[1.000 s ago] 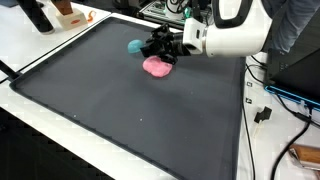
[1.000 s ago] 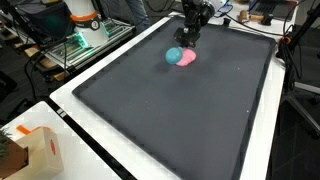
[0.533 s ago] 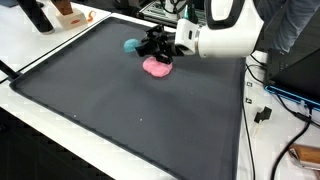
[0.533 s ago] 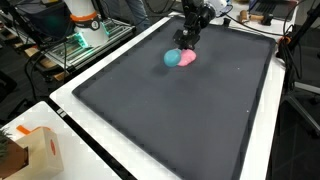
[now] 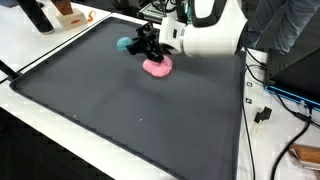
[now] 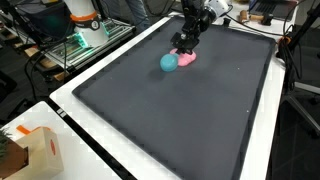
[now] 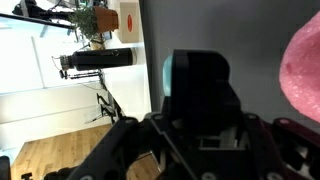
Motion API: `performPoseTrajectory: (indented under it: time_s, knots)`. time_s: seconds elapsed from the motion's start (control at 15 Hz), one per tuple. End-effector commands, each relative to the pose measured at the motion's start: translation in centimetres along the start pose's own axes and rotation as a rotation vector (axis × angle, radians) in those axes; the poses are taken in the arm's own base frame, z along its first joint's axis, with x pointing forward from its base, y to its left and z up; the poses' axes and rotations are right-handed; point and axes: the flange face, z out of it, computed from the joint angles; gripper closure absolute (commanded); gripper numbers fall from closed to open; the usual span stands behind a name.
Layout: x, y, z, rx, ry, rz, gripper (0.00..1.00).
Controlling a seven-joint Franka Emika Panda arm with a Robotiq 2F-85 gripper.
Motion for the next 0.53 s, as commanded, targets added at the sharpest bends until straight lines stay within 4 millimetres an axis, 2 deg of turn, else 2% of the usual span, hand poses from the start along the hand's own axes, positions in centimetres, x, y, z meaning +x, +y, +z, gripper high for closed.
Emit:
performPoseTrajectory:
  time_s: [0.0,0.47]
  knots:
    - [0.6,2.0,0.5,0.060,-0.003,-0.027,0.75]
    - [2.5,7.3,0.8,0.302,-0.004,-0.067,0.75]
